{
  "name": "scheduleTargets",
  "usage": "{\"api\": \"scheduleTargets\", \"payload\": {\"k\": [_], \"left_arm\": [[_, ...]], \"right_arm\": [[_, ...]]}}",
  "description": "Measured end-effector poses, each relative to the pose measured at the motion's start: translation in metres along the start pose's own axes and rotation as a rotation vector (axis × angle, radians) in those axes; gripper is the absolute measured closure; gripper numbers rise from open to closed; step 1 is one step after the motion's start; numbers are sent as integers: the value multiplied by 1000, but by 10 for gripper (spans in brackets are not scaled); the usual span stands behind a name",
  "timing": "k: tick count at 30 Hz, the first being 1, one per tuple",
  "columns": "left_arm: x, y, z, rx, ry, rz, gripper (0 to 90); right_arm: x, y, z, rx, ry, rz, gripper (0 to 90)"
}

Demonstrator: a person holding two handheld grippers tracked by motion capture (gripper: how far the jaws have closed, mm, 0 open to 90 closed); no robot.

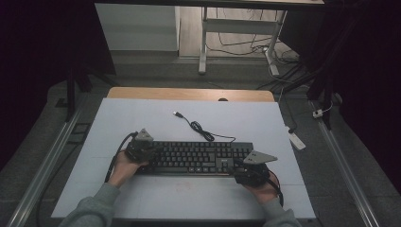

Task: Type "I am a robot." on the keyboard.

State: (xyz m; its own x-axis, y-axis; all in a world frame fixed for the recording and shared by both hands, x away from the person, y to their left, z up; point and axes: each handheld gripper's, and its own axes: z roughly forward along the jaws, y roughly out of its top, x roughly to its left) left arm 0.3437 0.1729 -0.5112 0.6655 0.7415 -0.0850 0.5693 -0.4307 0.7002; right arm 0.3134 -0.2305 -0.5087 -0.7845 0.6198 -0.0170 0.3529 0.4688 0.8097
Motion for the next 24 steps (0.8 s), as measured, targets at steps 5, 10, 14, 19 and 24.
{"api": "scheduleTargets", "payload": {"k": [5, 10, 14, 19, 24], "left_arm": [[-2, 0, 6, 19, 1, 11, 887], [-3, 0, 9, 26, 1, 13, 887], [-4, 0, 11, 30, 2, 12, 887], [-4, -1, 11, 31, 6, 10, 887], [-4, -3, 14, 29, 4, 4, 888]], "right_arm": [[0, 0, 1, -2, 2, -2, 495], [0, 0, 1, 0, 0, -3, 495], [0, 0, 1, -1, -1, -2, 496], [0, 0, 0, 3, -2, -1, 496], [0, 0, 0, 2, -2, -3, 496]]}}
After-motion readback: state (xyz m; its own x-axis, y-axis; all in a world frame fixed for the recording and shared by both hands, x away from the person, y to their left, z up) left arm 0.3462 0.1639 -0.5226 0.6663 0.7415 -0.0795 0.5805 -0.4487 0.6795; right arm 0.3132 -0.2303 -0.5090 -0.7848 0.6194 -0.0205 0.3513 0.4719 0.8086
